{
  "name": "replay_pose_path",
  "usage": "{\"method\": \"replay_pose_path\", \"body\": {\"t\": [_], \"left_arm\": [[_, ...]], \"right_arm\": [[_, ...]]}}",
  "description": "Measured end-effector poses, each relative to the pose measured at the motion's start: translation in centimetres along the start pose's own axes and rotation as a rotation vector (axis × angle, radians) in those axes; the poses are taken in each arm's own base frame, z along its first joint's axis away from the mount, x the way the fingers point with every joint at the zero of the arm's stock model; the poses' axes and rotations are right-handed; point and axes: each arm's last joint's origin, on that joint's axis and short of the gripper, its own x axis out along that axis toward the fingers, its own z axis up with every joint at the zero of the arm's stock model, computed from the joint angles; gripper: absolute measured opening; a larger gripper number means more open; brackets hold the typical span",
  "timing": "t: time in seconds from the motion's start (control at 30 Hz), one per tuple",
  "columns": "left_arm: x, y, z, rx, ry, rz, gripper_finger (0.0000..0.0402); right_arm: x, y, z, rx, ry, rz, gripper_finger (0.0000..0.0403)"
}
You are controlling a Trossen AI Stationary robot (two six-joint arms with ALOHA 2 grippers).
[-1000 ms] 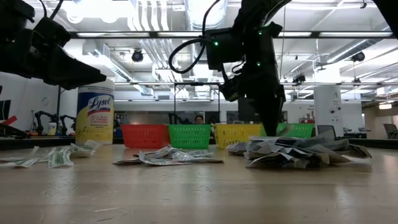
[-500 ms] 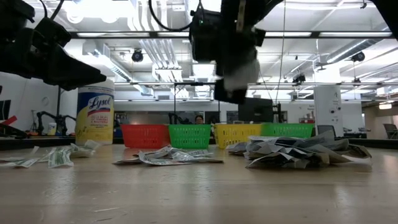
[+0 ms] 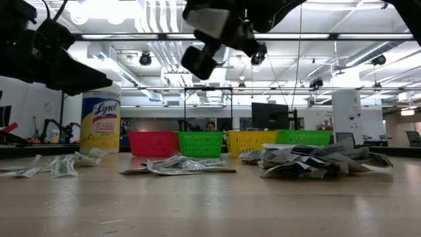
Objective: Pick & Place First Aid Supplies
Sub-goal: Put the blue alcohol pad into the yellow bin
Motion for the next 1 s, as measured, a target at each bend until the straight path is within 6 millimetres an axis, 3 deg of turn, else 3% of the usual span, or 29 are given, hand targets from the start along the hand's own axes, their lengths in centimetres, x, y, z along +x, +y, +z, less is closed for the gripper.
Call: {"method": "replay_pose_path", "body": {"t": [0.27, 0.47, 0.77, 1.0], "left_arm": [[0.0, 0.0, 0.0, 0.045, 0.000, 0.001, 0.0158], [0.0, 0.0, 0.0, 0.067, 0.000, 0.004, 0.0158], [0.0, 0.1, 0.0, 0.101, -0.003, 0.042, 0.0158], [0.0, 0.2, 0.0, 0.084, -0.004, 0.053, 0.0158]], "right_arm": [[-3.6, -0.5, 3.2, -0.126, -0.204, -0.329, 0.0008], [-7.2, -1.8, 3.9, -0.134, -0.301, -0.565, 0.0008], [-11.3, -3.9, 1.3, 0.112, -0.215, -0.927, 0.0008], [-12.7, -2.3, -0.9, 0.219, 0.002, -1.222, 0.0008]]}}
